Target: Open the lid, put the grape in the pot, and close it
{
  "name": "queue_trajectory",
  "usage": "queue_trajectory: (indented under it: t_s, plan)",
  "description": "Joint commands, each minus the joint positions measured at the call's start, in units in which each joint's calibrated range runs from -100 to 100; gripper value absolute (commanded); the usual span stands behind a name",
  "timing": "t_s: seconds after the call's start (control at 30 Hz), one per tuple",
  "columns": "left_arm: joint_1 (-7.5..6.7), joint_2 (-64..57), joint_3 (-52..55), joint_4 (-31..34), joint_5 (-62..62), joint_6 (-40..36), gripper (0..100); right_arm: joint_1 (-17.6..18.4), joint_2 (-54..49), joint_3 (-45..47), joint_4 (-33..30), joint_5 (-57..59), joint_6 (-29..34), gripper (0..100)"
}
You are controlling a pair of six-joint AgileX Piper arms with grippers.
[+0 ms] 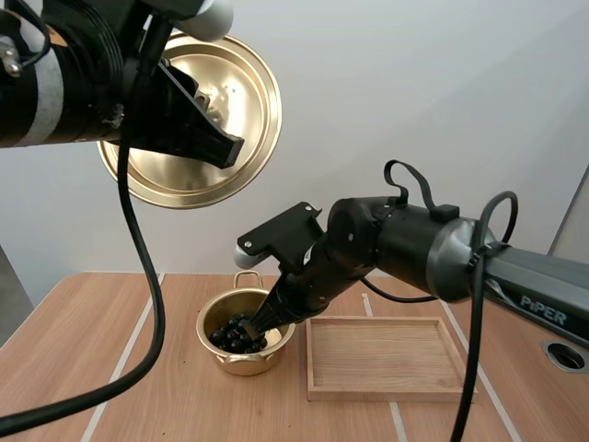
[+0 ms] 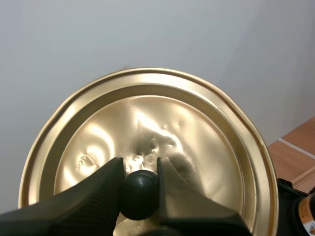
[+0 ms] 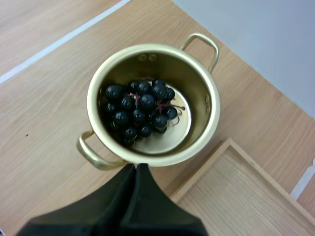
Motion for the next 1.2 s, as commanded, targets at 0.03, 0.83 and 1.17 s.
queue_trajectory:
  t_s: [0.03,0.83,1.17]
  plan:
    - [-0.03,-0.2,-0.5,3.0,-0.5,-1.3,0,-1.9,-8.1,6.6,-1.6,1.3,1.5,0]
    - [-0.03,27.9,11.3,-5.7,1.8,9.2,0,-9.6,-49.6,14.3,-0.6,30.0,2.8,0]
    - [-0.03,38.5,16.3,-5.9,-4.0,12.9,0,-9.6,-50.0,14.3,0.0,30.4,2.8,0]
